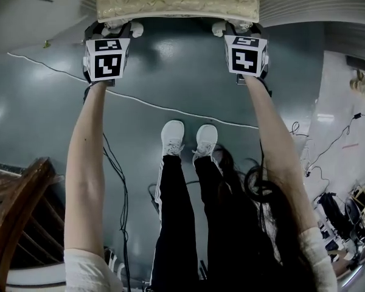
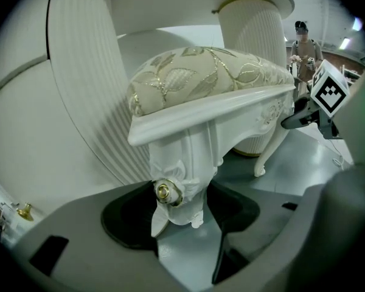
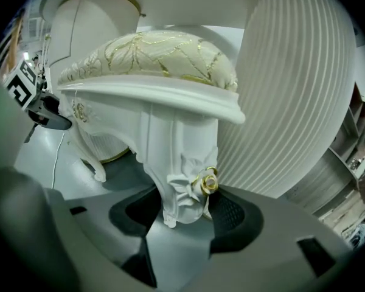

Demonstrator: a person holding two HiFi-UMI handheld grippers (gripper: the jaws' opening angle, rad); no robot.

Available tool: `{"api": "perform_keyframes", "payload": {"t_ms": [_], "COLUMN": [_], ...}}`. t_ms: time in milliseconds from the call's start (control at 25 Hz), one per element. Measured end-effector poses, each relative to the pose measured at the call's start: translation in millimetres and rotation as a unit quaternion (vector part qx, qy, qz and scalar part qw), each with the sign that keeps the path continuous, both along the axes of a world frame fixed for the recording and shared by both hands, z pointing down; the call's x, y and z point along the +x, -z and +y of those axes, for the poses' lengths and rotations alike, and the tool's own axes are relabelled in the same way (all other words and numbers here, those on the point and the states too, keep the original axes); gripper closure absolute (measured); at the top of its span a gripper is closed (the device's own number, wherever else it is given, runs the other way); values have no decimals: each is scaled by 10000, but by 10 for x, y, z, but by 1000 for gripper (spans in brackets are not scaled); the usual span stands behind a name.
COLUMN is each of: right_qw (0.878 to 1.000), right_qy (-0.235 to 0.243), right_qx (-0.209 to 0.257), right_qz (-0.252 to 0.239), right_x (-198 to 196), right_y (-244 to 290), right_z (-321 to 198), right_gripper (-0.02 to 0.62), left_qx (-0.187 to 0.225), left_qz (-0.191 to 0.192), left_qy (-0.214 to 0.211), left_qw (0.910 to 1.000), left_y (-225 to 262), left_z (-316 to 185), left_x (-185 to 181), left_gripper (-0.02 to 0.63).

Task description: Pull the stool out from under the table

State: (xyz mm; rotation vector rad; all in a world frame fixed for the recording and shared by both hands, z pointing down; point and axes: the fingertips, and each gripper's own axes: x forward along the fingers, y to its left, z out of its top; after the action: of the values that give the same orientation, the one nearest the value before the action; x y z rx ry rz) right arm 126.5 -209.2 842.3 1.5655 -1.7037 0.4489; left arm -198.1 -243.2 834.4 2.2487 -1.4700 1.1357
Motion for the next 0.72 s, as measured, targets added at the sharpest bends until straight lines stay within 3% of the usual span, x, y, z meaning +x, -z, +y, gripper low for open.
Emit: {"api": "perform_keyframes", "payload": {"t_ms": [360,720], "right_qw": [9995,9988], "right_qy": [185,75], "right_qx": [-188,-432], "right_qz": [150,225], "right_x": [267,264], "right_y": [10,52], "right_z": [299,318], "right_gripper": [336,337], "left_qx": [6,-65], "left_qz": [167,188], "left_qy": [211,210], "left_qw": [9996,9996], "left_y": [10,33], "left_z": [544,634], "left_x": [242,227], "left_gripper": [329,334]}}
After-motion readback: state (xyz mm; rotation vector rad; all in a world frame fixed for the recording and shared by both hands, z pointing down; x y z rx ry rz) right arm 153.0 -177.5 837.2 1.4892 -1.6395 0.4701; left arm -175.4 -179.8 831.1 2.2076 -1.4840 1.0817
